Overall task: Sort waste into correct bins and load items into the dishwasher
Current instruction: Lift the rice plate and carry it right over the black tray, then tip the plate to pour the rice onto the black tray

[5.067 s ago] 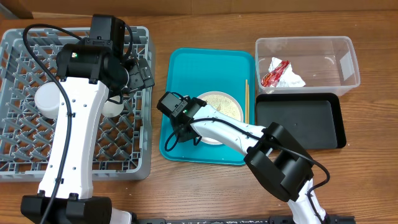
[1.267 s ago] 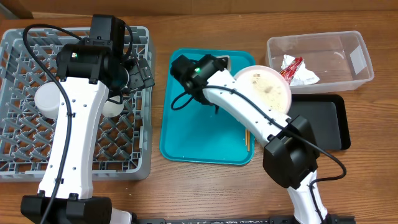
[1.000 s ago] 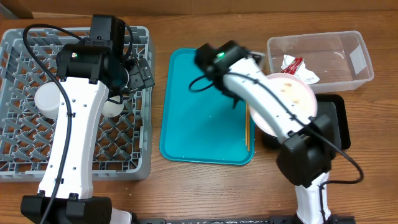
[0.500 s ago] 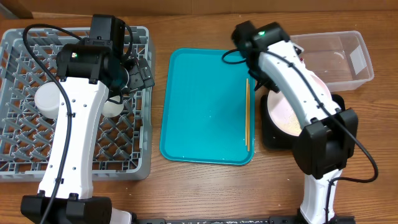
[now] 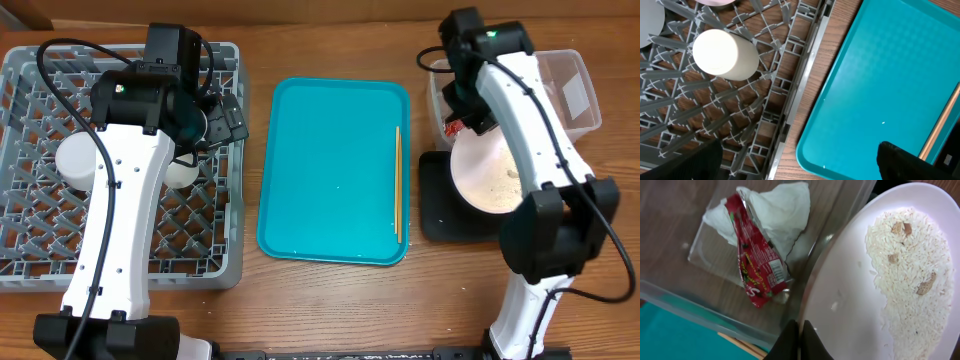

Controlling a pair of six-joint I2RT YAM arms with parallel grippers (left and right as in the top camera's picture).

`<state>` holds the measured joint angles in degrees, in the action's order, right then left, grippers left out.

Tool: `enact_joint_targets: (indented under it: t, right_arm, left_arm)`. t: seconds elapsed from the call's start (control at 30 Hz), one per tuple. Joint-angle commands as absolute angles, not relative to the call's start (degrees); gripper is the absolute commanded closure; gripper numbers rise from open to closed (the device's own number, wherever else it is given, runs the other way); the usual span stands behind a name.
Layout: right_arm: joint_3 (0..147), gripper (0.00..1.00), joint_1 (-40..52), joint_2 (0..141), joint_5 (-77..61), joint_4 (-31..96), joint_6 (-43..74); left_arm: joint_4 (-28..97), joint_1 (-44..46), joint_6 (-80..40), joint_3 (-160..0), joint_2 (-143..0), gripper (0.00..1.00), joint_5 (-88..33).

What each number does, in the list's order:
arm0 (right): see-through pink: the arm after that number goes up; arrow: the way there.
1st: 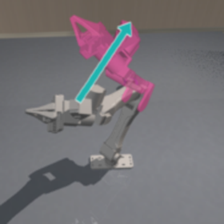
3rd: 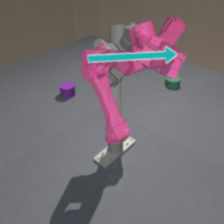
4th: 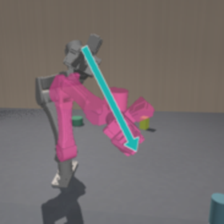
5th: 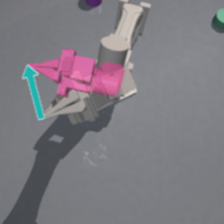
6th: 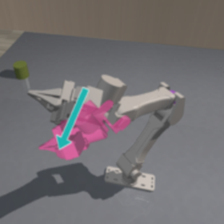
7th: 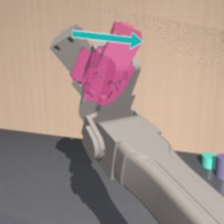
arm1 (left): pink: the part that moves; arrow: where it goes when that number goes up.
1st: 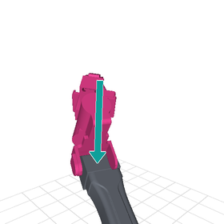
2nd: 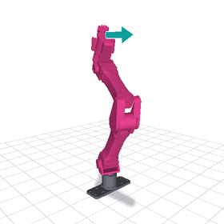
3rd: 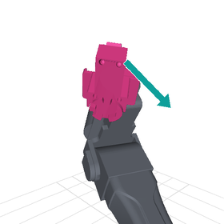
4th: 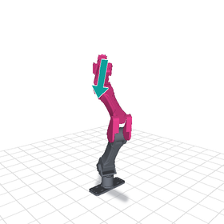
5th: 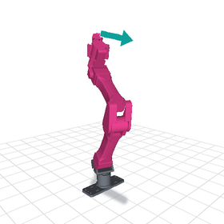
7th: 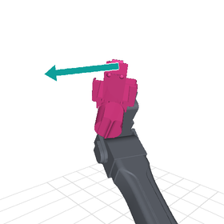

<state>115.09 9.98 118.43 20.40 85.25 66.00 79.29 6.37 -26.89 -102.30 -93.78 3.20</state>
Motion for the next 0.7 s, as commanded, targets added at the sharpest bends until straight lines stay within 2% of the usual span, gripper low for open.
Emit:
enact_joint_targets:
  t: [0.0,0.67]
  right_arm:
    - [116.53,0.96,8.43,112.18,20.21,85.14,66.13]
    - [115.83,0.96,0.08,111.87,4.99,80.18,61.04]
  left_arm:
    - [79.26,6.39,-27.66,-102.69,-94.17,0.00,2.96]
    - [79.26,6.39,-27.66,-102.69,-94.17,0.00,2.96]
